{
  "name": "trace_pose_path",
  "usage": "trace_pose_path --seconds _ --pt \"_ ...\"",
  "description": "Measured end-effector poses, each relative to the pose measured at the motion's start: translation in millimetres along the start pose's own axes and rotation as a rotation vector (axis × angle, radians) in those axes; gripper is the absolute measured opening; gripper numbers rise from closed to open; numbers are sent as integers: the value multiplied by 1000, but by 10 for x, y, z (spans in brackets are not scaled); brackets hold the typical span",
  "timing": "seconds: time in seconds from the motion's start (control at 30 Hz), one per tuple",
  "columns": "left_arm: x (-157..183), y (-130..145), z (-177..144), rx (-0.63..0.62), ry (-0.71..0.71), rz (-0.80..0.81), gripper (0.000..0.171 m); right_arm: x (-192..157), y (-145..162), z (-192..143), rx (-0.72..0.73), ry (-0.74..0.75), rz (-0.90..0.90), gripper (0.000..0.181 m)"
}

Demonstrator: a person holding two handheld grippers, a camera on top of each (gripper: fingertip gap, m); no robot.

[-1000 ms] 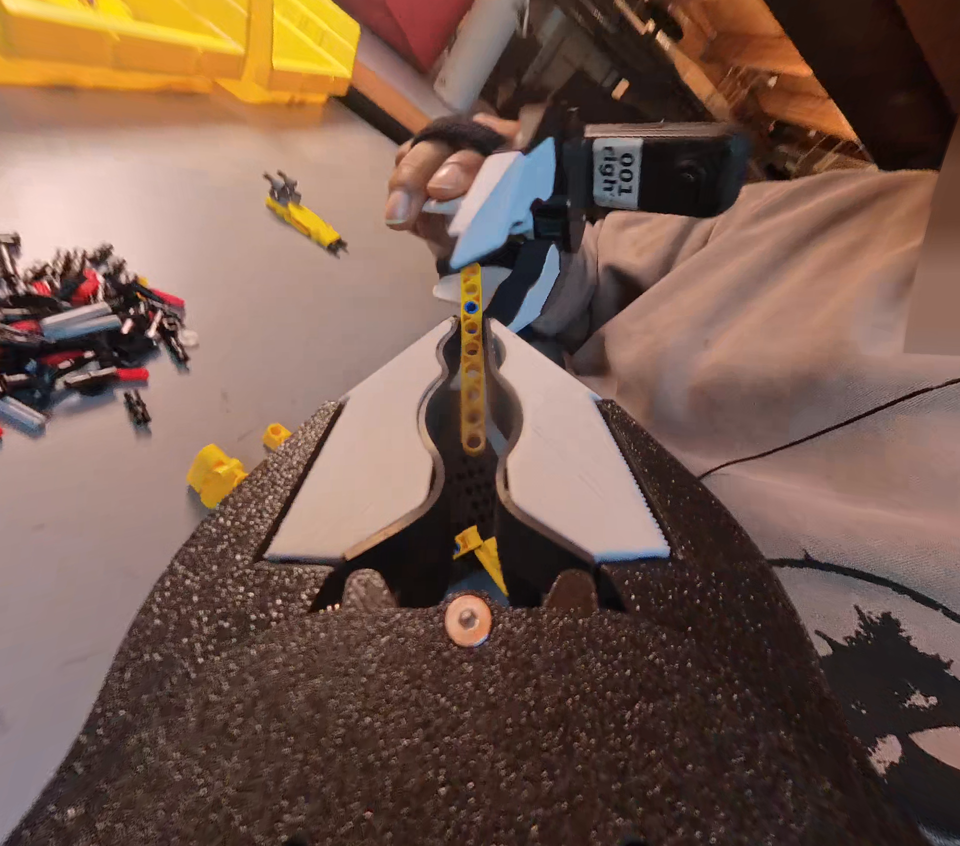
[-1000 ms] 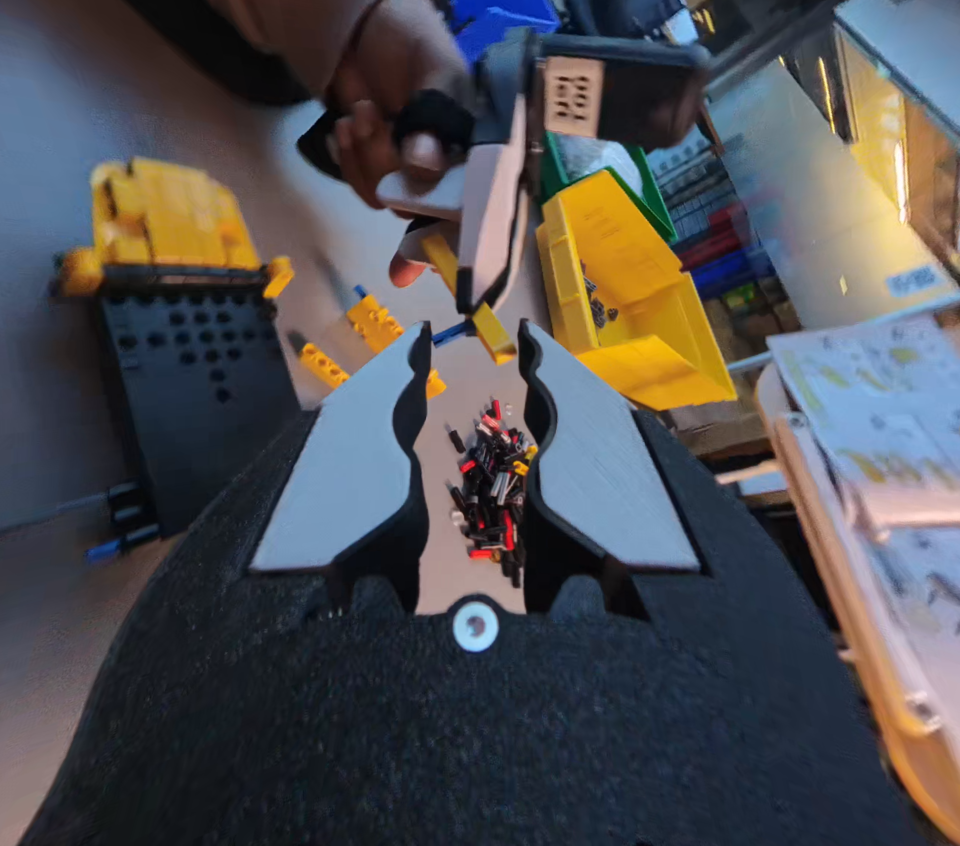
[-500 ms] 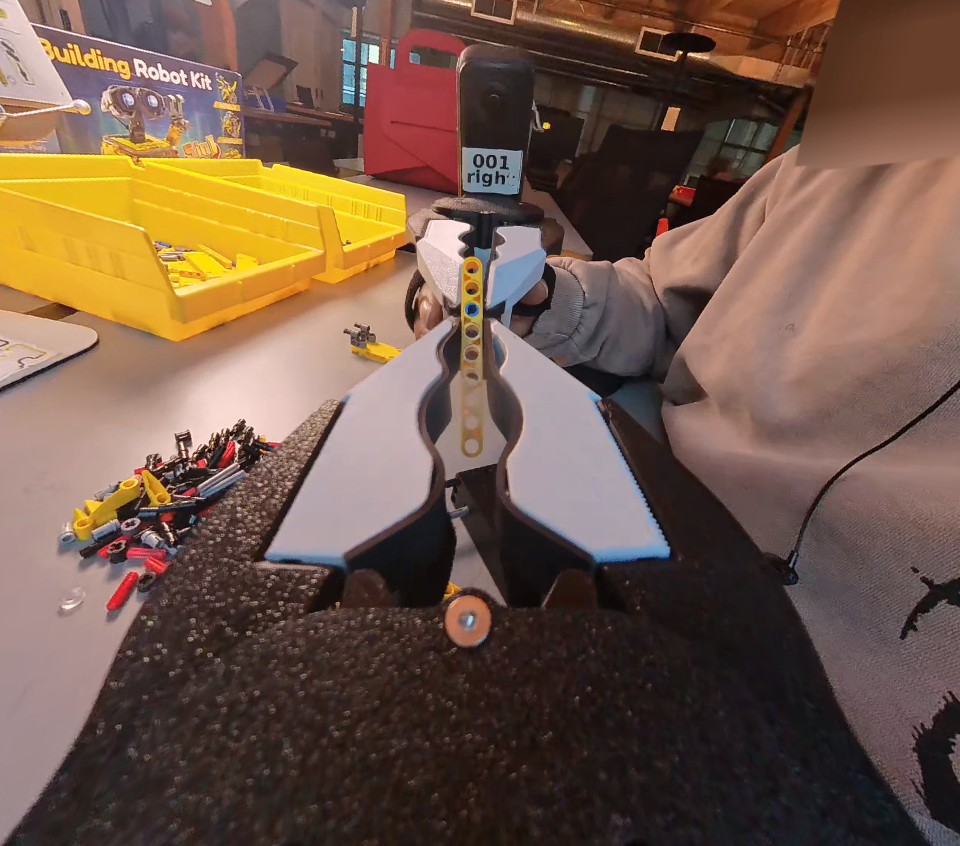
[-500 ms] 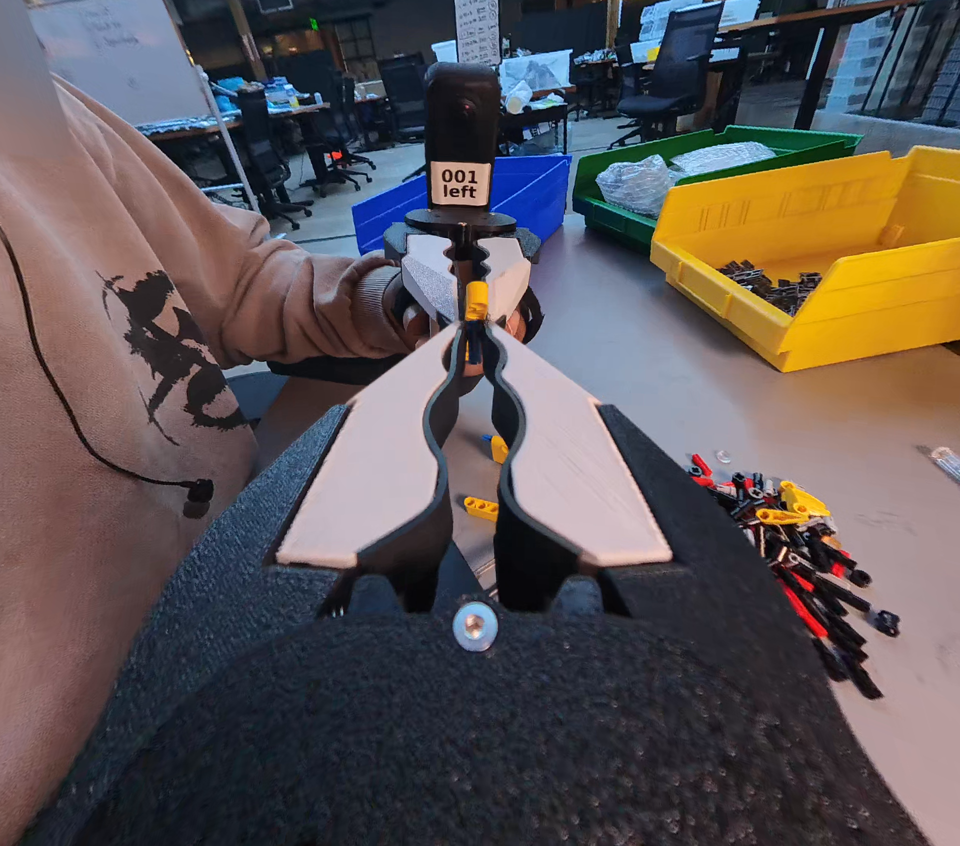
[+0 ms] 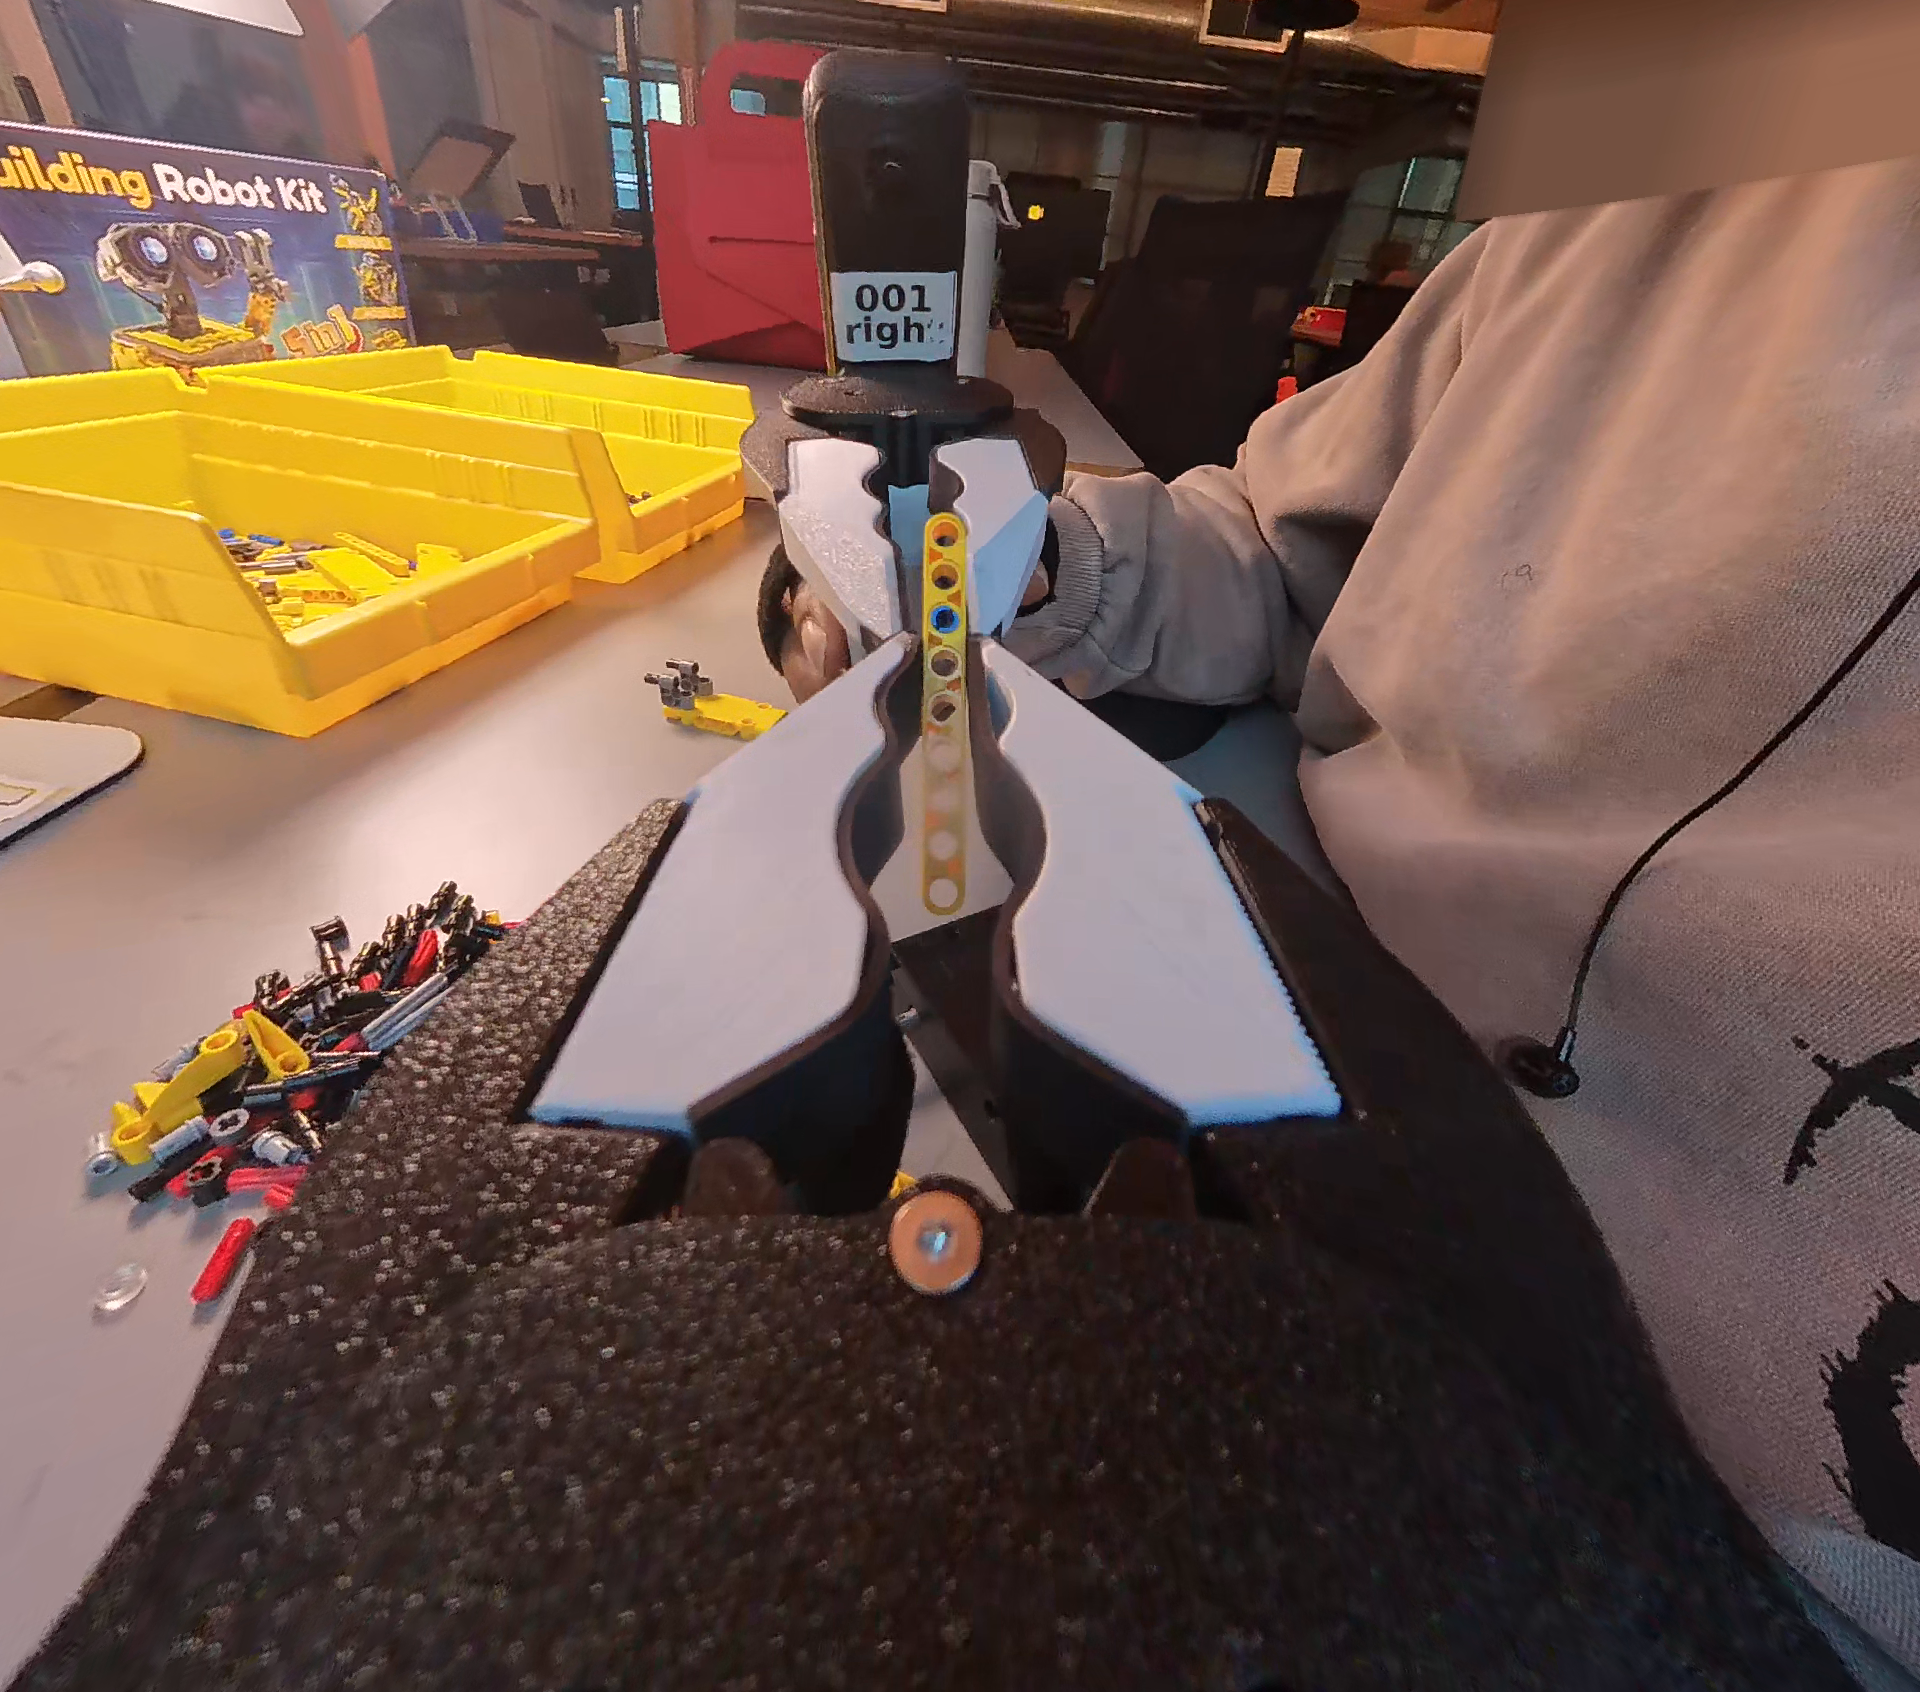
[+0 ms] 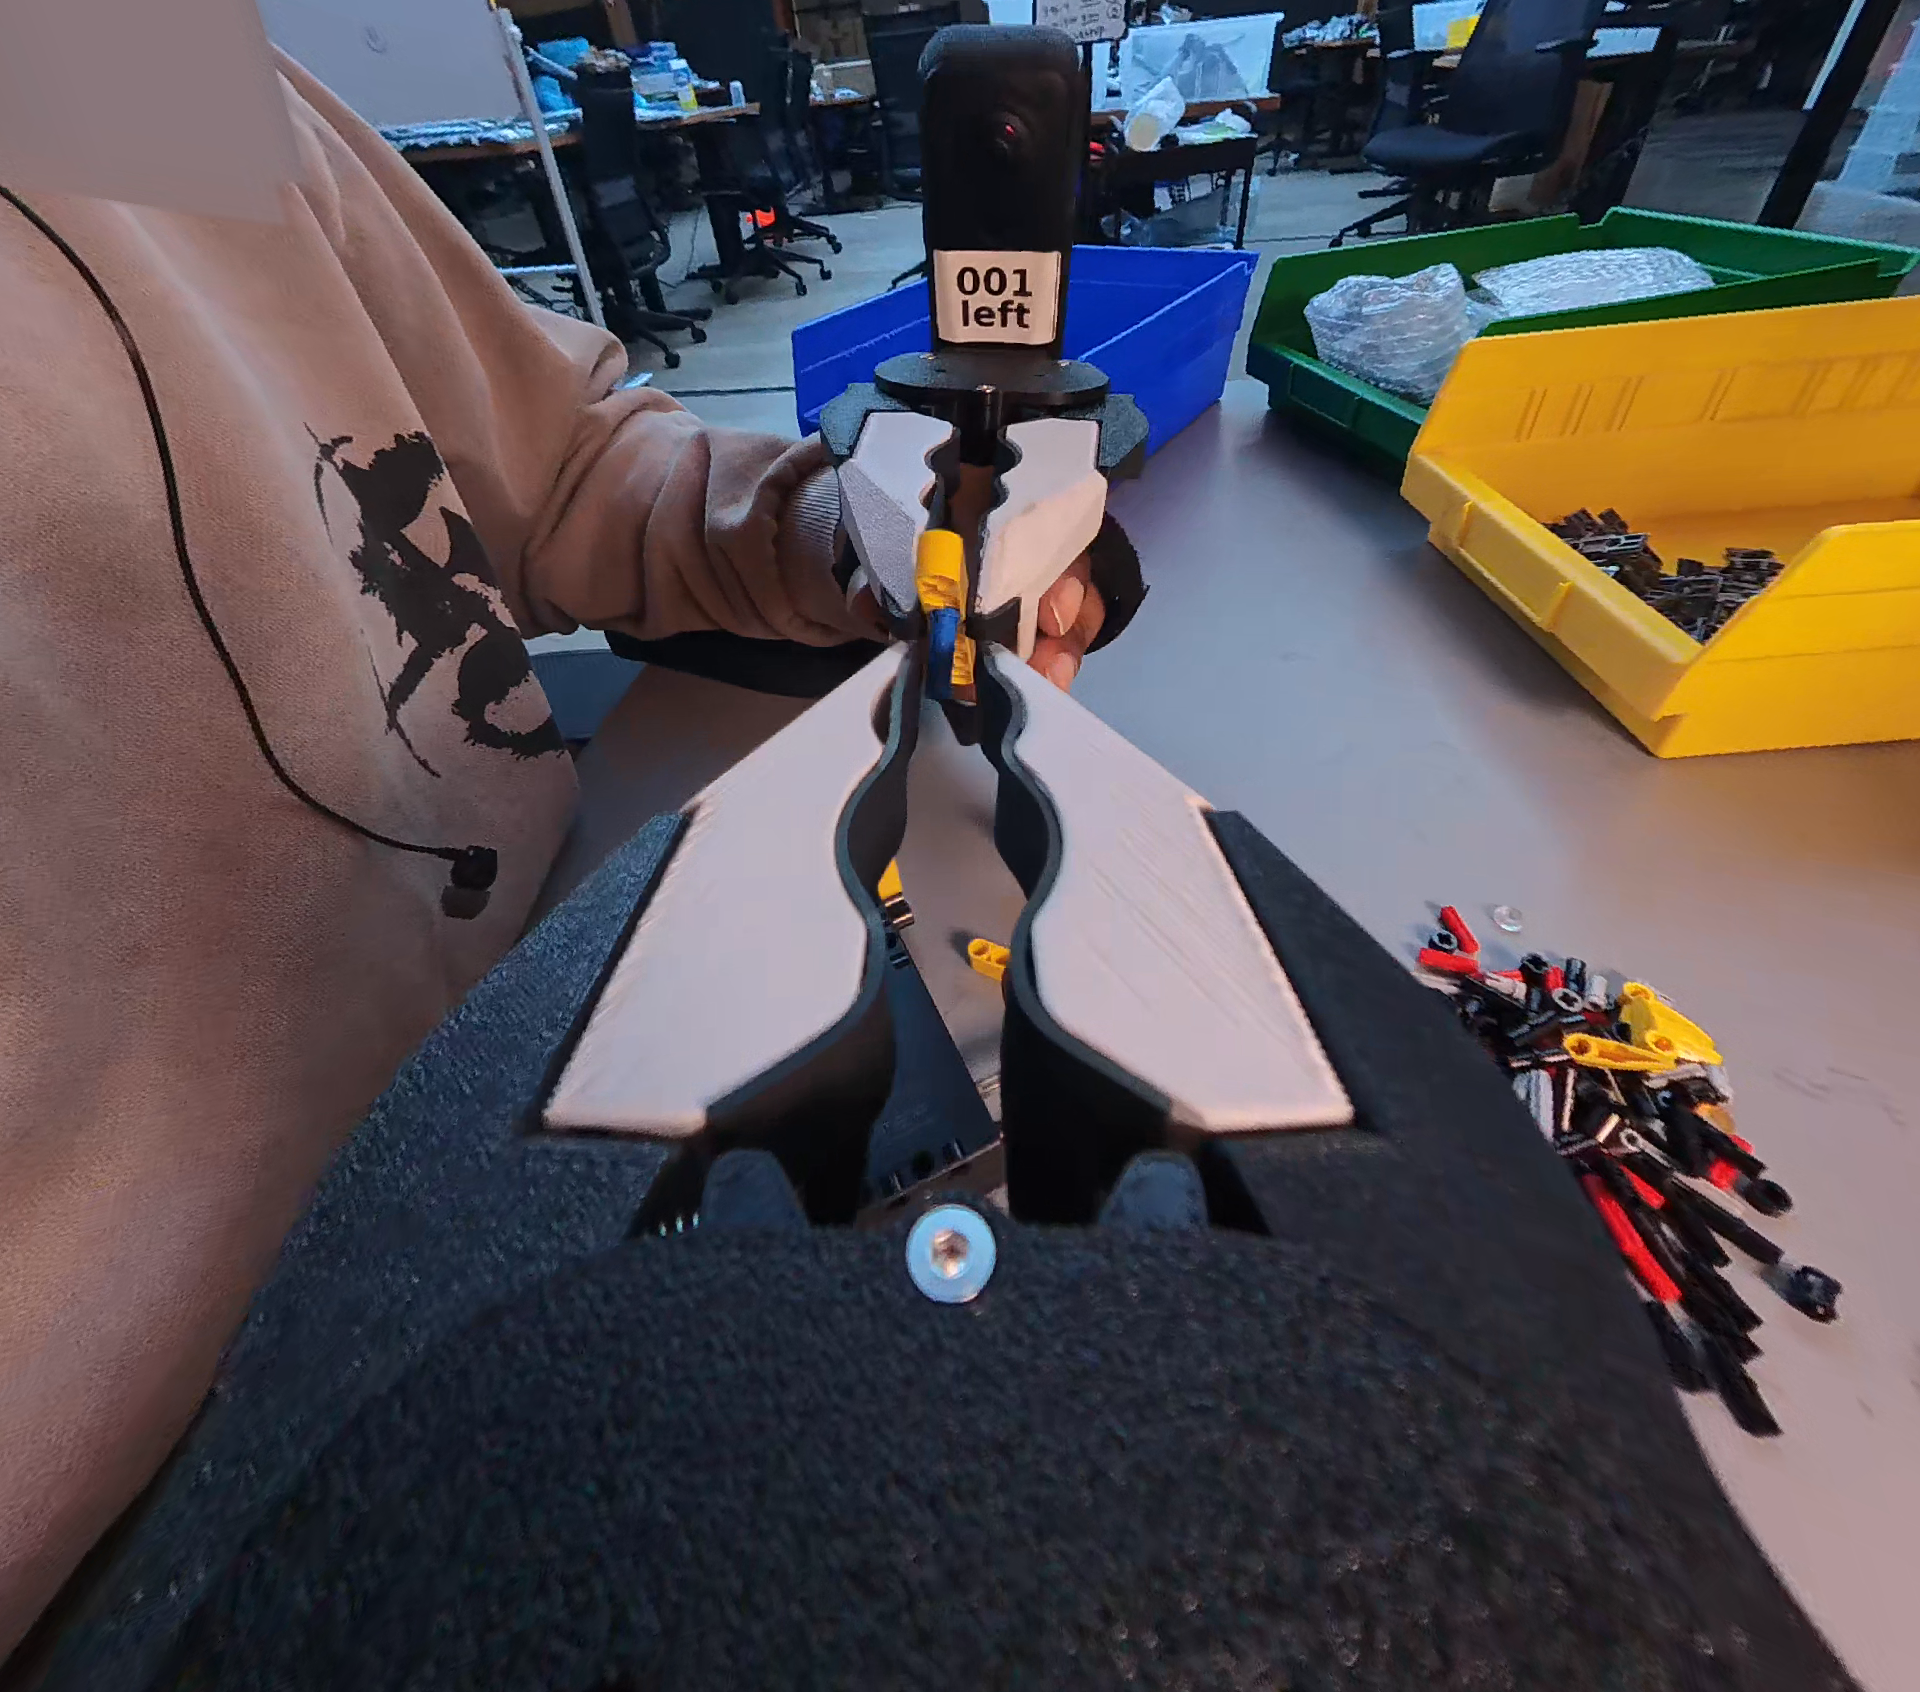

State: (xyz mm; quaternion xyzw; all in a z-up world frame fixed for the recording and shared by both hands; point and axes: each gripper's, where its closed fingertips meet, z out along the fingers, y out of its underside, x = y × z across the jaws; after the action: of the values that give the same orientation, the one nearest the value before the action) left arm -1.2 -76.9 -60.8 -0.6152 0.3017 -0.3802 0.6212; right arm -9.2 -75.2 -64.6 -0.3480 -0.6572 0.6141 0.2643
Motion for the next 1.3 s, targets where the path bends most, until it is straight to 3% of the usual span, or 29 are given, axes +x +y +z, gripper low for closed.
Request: trace_pose_path --seconds 0.3,0.43,0.53,0.63,0.77,1.17,1.3 --pt "-46 124 -43 -121 -34 35 13 10 119 22 -90 24 -87 4" --pt "-35 216 -74 -205 -37 83 7 23 198 53 -160 50 -133 4" --pt "-31 235 -86 -217 -29 76 6 23 214 78 -175 76 -179 4" --pt "-47 270 -105 -231 -33 82 6 -13 259 116 -210 87 -225 16" --pt "1 249 -87 -221 -14 95 6 -8 220 100 -196 96 -226 4" --pt "48 294 -90 -298 -28 149 7 -58 273 111 -264 98 -282 3" --pt "70 233 -85 -267 -23 118 13 -56 315 128 -303 103 -307 3"
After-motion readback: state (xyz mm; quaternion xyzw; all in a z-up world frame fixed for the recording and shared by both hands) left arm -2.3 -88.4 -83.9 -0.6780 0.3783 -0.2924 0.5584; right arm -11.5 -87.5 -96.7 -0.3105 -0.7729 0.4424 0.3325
